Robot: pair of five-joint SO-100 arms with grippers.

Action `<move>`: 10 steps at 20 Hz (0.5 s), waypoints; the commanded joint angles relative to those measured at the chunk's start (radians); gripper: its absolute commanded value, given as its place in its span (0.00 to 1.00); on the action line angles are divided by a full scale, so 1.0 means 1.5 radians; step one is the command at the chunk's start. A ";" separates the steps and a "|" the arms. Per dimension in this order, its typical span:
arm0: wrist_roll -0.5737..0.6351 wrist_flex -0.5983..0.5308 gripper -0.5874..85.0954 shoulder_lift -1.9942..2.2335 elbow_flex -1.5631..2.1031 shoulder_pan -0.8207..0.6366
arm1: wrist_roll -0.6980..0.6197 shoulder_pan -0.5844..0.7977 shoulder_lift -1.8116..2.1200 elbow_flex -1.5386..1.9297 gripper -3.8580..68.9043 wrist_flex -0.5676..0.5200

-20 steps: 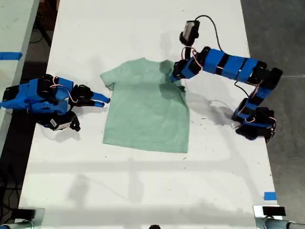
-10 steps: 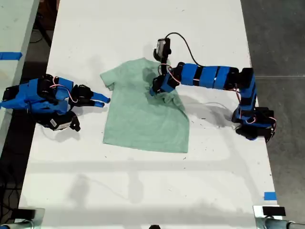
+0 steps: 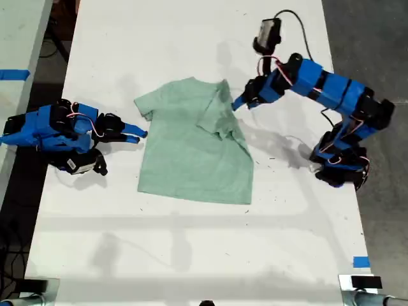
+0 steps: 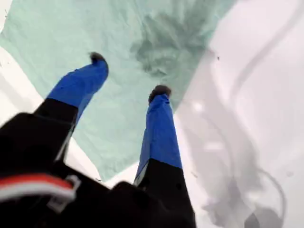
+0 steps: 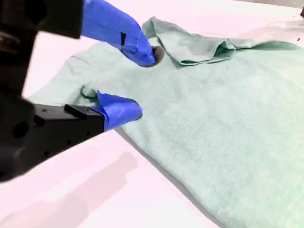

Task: Fold t shirt

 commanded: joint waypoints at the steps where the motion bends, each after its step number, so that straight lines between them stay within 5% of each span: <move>1: -0.012 0.001 0.18 0.004 0.006 -0.008 | 0.015 0.001 0.436 0.380 0.07 -0.082; 6: -0.012 0.001 0.18 0.004 0.006 -0.008 | 0.084 -0.090 1.015 0.867 0.07 -0.060; 10: -0.012 0.001 0.18 0.004 0.007 -0.008 | 0.128 -0.117 1.010 0.968 0.07 -0.094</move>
